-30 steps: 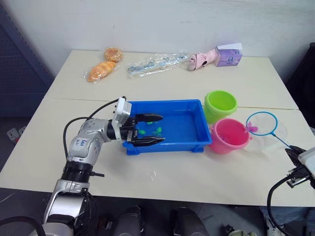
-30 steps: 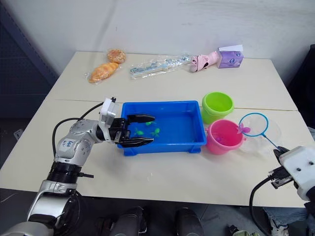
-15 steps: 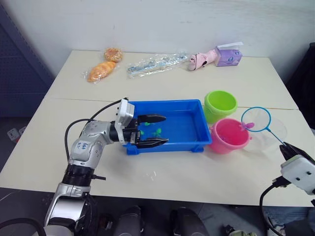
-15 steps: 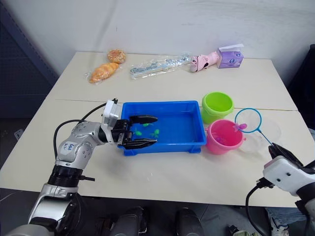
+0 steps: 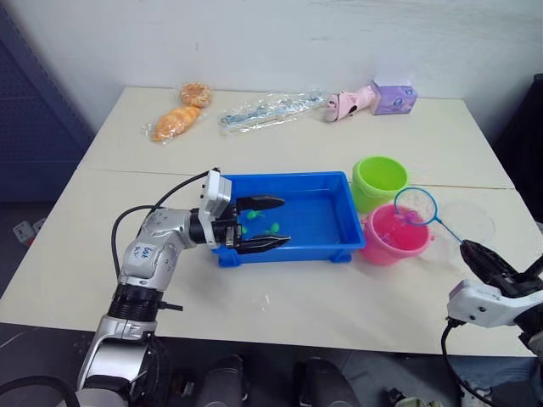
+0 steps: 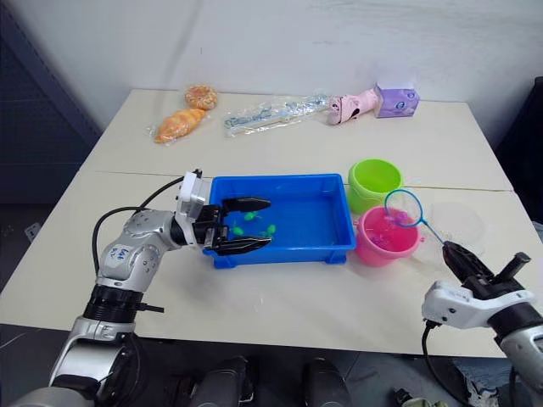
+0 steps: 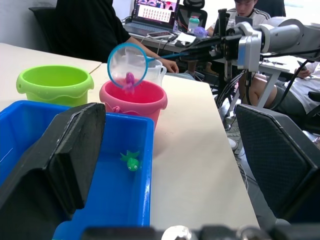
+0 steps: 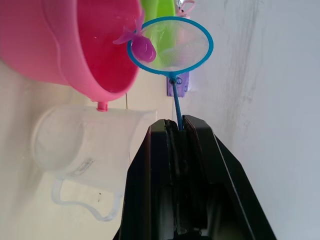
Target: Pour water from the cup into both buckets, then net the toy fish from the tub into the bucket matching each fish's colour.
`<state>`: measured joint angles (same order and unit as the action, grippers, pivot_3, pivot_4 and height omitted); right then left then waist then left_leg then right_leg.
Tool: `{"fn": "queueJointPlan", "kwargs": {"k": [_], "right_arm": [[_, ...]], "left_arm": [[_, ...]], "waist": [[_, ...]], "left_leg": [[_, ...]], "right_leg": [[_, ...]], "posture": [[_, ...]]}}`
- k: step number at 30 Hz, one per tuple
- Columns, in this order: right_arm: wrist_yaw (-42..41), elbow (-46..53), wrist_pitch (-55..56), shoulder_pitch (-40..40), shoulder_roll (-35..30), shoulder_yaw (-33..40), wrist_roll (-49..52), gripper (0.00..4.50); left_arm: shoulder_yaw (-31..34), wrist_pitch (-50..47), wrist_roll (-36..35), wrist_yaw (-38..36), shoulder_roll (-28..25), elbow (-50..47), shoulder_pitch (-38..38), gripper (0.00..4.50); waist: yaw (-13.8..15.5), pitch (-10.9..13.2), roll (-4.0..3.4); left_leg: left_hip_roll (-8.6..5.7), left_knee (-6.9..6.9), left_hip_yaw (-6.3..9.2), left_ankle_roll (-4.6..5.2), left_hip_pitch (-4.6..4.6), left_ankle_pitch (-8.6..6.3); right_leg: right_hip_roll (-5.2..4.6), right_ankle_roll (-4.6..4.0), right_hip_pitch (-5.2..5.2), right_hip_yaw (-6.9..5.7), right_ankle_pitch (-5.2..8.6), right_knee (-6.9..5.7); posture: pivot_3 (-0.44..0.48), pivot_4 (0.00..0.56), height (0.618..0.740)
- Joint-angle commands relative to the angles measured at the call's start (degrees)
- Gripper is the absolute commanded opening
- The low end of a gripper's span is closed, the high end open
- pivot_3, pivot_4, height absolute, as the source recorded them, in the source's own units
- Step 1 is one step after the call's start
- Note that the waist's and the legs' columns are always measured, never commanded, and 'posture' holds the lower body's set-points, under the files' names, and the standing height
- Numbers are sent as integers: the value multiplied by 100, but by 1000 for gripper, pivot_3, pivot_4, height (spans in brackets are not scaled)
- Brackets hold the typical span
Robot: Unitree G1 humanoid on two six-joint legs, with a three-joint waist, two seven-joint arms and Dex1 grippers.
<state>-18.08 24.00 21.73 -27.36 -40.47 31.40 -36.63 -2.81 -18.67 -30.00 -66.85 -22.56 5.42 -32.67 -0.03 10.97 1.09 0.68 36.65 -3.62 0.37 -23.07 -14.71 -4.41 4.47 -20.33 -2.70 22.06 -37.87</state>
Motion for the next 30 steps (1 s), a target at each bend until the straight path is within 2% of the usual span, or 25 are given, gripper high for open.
{"fn": "queueJointPlan", "kwargs": {"k": [1,5,8,18,22,26,30], "right_arm": [[353,-39,160,-24,-44,121,-258,0],[936,-40,493,-54,-117,348,-683,0],[1091,2,653,3,-148,462,-557,0],[885,-228,366,-38,-121,37,-877,0],[779,66,231,-6,-147,322,-616,0],[651,240,294,-168,-48,71,-620,0],[553,538,-24,120,-70,563,-320,0]], "left_arm": [[39,96,4,12,42,-32,-131,4428],[29,92,-5,16,62,-56,-111,4428],[22,93,-8,14,77,-57,-106,4428],[4,72,-1,24,174,-54,-116,4428],[28,69,-11,36,177,-64,-106,4428],[-17,93,6,11,197,-46,-67,4428],[16,114,-5,55,240,-19,-117,4428]], "waist": [[-2,0,0],[-7,-1,-2],[-6,-1,-2],[-8,-1,-2],[-4,-1,-3],[-8,-2,-3],[-10,-2,-4]], "left_leg": [[0,1,0,0,0,0],[1,5,-1,-1,0,1],[1,6,0,-2,0,1],[2,14,0,-2,0,1],[2,18,1,-2,-1,1],[5,24,0,-1,-1,1],[4,26,2,-1,-1,0]], "right_leg": [[0,0,0,0,0,0],[1,0,1,1,0,-2],[1,0,1,1,0,-2],[3,0,3,1,0,-5],[3,0,3,1,0,-7],[5,0,5,1,0,-8],[3,0,5,1,0,-10]], "posture": [[0,150,740],[0,150,740],[0,150,740],[0,150,740],[0,150,740],[0,150,740],[0,150,740]]}}
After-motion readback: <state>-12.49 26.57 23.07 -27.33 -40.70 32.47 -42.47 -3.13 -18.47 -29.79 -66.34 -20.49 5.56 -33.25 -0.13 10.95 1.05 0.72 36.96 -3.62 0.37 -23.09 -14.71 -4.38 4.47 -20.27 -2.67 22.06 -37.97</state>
